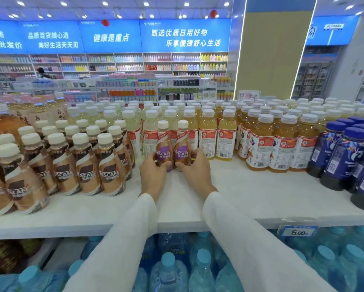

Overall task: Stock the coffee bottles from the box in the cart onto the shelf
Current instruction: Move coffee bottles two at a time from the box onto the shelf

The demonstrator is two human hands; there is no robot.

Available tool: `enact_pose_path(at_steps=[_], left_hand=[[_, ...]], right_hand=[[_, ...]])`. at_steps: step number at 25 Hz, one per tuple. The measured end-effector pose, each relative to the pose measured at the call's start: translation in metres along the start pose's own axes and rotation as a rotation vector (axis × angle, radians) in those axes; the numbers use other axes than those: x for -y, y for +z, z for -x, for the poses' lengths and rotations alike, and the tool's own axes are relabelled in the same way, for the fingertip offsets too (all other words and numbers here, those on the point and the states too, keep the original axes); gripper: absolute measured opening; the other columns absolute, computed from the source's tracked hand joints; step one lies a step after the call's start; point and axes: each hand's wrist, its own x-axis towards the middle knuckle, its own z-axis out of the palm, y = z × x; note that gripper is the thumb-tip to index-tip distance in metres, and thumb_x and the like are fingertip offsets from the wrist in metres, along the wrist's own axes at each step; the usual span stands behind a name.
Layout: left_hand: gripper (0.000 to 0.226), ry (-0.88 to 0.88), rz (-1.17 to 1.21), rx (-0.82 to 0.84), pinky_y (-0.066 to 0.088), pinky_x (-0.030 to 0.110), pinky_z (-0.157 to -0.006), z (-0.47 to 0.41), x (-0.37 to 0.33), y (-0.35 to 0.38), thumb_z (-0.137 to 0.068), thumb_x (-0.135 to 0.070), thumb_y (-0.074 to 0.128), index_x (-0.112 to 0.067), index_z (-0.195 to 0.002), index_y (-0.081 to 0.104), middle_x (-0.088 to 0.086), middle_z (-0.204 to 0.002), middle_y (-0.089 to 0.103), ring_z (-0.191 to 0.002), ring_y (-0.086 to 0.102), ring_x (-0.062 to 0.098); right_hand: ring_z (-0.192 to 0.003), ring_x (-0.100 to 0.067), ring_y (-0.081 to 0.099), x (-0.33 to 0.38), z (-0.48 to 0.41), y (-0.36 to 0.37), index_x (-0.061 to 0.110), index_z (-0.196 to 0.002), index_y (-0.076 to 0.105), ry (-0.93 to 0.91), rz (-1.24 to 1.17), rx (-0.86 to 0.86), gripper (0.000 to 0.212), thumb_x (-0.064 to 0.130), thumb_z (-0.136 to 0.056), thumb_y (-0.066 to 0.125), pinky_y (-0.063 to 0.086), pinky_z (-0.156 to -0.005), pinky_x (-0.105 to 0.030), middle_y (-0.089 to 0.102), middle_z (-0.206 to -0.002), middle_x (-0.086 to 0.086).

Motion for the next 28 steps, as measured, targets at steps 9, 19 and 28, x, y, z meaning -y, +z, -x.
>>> enact_pose_path(at_steps=[9, 19, 28], left_hand=[[0.055, -0.033, 0.004, -0.018, 0.057, 0.043, -0.095, -0.003, 0.002, 0.0, -0.079, -0.028, 0.084, -0.017, -0.128, 0.063, -0.001, -0.118, 0.071, -0.103, 0.068, 0.017], [0.058, -0.03, -0.002, -0.025, 0.057, 0.039, -0.094, -0.005, 0.004, 0.001, -0.08, -0.028, 0.084, -0.015, -0.131, 0.061, 0.001, -0.123, 0.069, -0.103, 0.066, 0.018], [0.062, -0.041, -0.109, 0.078, 0.045, 0.037, -0.103, 0.034, -0.01, -0.02, -0.086, -0.034, 0.077, -0.016, -0.139, 0.053, 0.004, -0.138, 0.06, -0.126, 0.055, 0.024]], right_hand=[[-0.106, -0.017, 0.064, -0.005, -0.004, 0.002, 0.023, -0.117, 0.053, -0.003, -0.039, 0.026, 0.054, 0.025, -0.075, 0.087, 0.056, -0.093, -0.04, 0.065, -0.116, 0.003], [-0.106, -0.014, 0.064, -0.005, -0.005, 0.002, 0.021, -0.124, 0.055, 0.007, -0.066, 0.048, 0.056, 0.022, -0.076, 0.085, 0.056, -0.094, -0.037, 0.066, -0.119, 0.003], [-0.127, -0.021, 0.053, 0.021, 0.038, -0.036, 0.014, -0.141, 0.048, 0.051, -0.034, 0.147, 0.059, 0.026, -0.09, 0.074, 0.045, -0.103, -0.035, 0.055, -0.14, -0.001]])
